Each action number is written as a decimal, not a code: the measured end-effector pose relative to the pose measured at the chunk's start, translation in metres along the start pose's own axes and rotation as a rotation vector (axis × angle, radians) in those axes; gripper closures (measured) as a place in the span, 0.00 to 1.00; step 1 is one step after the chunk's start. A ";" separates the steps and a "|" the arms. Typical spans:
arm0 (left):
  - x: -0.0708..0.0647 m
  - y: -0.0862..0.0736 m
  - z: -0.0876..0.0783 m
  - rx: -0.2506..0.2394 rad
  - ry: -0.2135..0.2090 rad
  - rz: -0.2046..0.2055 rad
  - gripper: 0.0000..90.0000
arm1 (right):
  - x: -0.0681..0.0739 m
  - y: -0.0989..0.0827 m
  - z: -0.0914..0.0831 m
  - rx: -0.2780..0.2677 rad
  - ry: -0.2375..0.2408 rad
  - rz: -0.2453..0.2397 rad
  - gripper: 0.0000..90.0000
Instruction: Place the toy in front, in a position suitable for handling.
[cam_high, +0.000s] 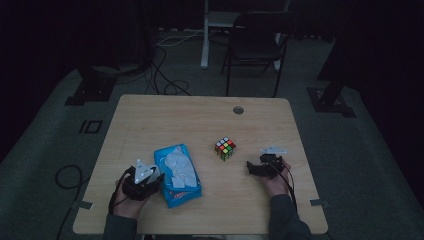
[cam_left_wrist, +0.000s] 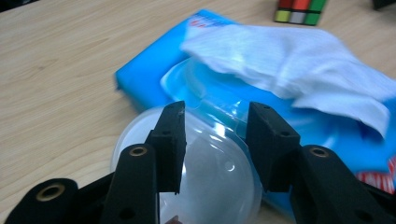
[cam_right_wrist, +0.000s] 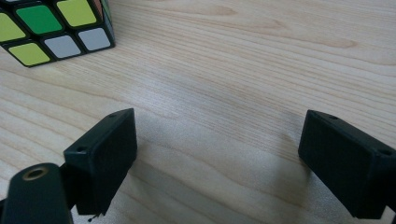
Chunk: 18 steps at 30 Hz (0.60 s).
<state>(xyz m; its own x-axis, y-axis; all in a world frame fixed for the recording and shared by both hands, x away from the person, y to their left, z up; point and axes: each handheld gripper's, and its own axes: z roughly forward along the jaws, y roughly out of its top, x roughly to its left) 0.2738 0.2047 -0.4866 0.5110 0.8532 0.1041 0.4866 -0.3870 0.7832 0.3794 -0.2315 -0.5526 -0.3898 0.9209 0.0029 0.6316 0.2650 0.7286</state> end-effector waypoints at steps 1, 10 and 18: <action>0.002 0.000 0.001 0.002 0.006 -0.003 0.65 | 0.000 0.000 0.000 0.000 0.000 0.000 0.13; 0.029 0.004 0.015 0.012 0.066 -0.036 0.67 | 0.000 0.000 0.000 0.000 0.000 0.000 0.13; 0.038 0.011 0.020 0.017 0.104 -0.076 0.66 | 0.000 0.000 0.000 0.000 0.000 0.000 0.13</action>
<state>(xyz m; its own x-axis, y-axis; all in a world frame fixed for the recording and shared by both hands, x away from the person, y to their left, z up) 0.3129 0.2261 -0.4857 0.3960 0.9118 0.1087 0.5338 -0.3249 0.7807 0.3794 -0.2315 -0.5526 -0.3897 0.9210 0.0026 0.6315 0.2651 0.7287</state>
